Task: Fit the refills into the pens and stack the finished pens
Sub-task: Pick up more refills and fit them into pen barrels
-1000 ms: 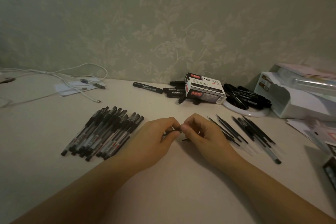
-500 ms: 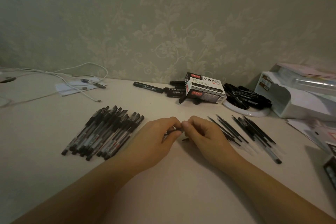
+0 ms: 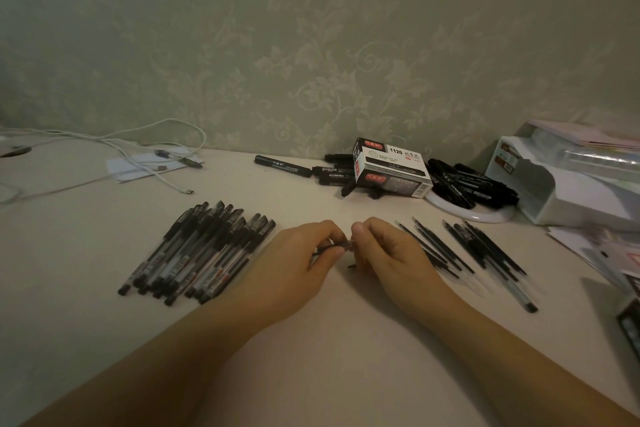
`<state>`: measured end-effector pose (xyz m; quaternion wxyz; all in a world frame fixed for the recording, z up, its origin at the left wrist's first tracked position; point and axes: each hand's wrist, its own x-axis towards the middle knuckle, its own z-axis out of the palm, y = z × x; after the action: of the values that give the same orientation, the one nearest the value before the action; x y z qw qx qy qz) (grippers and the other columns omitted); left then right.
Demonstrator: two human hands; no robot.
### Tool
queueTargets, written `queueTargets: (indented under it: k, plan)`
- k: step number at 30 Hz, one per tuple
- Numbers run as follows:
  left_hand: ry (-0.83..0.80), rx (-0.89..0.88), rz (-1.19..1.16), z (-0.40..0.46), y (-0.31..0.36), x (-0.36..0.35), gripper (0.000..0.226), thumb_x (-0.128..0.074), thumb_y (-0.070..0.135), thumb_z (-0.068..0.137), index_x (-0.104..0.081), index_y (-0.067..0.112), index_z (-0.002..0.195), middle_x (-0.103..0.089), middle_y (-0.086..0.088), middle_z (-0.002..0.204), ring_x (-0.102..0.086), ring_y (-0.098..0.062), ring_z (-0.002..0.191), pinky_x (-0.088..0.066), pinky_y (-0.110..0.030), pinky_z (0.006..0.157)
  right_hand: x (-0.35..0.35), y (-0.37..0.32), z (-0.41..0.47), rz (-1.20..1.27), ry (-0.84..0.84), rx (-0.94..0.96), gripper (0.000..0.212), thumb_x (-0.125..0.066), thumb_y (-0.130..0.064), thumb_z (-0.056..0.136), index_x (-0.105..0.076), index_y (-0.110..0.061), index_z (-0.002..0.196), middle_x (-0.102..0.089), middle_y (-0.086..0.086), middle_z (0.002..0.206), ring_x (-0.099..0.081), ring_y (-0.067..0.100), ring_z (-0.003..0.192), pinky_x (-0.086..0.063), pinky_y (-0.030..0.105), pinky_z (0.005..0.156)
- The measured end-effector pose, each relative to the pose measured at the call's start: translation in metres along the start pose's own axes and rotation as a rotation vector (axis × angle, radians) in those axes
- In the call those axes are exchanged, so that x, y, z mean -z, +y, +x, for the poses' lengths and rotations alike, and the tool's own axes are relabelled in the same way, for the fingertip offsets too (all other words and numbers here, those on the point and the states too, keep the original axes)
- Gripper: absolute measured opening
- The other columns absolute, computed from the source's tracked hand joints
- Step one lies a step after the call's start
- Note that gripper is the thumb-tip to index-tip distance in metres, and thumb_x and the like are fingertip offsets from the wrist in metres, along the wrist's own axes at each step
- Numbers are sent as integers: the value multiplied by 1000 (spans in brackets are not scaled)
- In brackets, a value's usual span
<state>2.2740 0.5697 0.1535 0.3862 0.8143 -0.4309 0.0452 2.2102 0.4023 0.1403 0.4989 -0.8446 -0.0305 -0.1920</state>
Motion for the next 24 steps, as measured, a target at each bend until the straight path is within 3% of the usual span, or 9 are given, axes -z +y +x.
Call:
queueTargets:
  k: [3,6,9,12,14,18,24]
  plan:
    - [2,0,-4,0,-1,0,13,-54,28,96,-64,26,103,-57,18,76,-56,5,74,-43,-13,66,1,2,0,-22,-36,-1,22,-53,-38,98,-62,-25,84,-61,-8,68,-56,3,64,-44,15,62]
    - [-9,-11,-1,0,0,-2,14,-54,28,96,-64,25,105,-57,20,77,-56,5,78,-47,-15,70,2,4,1,-59,-23,22,29,-53,-30,101,-57,-27,72,-54,-12,61,-48,2,60,-39,14,59]
    - [-8,-22,-3,-1,1,-2,15,-54,28,96,-64,24,106,-58,19,79,-58,2,82,-51,-21,77,0,3,1,-56,-3,21,37,-49,-36,101,-52,-22,67,-49,-12,58,-44,3,57,-38,18,58]
    - [-4,-4,-8,0,0,-1,14,-54,28,96,-63,23,104,-59,16,80,-58,0,80,-51,-23,75,0,1,-1,-21,-8,8,32,-50,-44,97,-58,-23,75,-58,-11,64,-55,2,61,-47,21,61]
    - [-2,9,-17,0,-1,-1,12,-54,28,96,-63,24,103,-58,15,78,-57,0,76,-47,-19,70,1,0,-2,-31,-46,-5,22,-54,-39,98,-62,-24,84,-62,-8,71,-62,6,69,-54,27,69]
    - [-14,-10,-28,0,0,-2,13,-54,27,96,-64,22,102,-58,16,76,-57,1,75,-48,-19,69,3,1,-1,-75,-63,15,23,-53,-32,100,-61,-19,82,-57,-1,69,-54,18,69,-47,27,65]
    - [8,-67,33,3,-3,1,10,-57,28,94,-65,25,99,-61,16,82,-57,1,78,-44,-14,70,5,2,1,-76,-72,11,27,-52,-30,101,-58,-17,78,-49,-7,64,-46,10,65,-42,29,63]
